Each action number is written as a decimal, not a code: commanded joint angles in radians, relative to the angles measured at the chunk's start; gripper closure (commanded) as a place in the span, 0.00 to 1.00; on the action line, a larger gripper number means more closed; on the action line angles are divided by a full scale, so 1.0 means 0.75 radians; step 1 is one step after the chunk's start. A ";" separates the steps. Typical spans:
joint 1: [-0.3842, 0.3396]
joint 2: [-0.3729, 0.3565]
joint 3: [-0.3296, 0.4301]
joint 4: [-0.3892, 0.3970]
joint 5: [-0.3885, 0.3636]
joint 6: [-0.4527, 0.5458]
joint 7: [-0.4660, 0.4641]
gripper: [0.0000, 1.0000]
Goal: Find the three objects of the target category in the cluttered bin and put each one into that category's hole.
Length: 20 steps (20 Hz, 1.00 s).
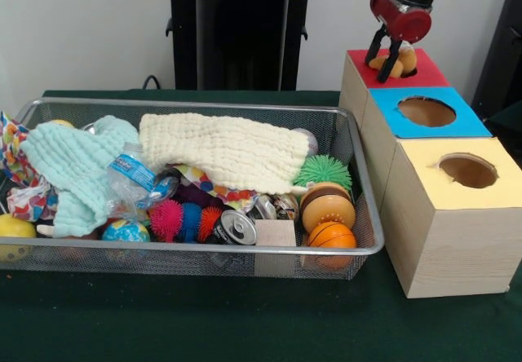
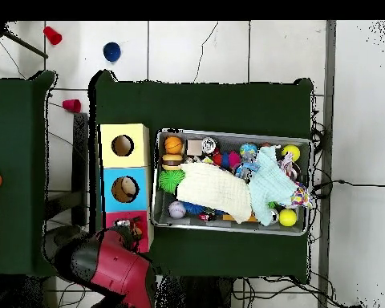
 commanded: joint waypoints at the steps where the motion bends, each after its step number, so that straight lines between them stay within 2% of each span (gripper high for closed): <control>1: -0.005 0.169 0.075 -0.265 0.103 0.062 0.418 0.00; 9: 0.005 0.155 0.094 -0.258 0.139 0.053 0.415 0.00; 15: 0.092 0.197 -0.025 -0.356 0.120 0.227 0.542 0.00; 20: 0.107 0.191 -0.055 -0.379 0.124 0.281 0.555 0.00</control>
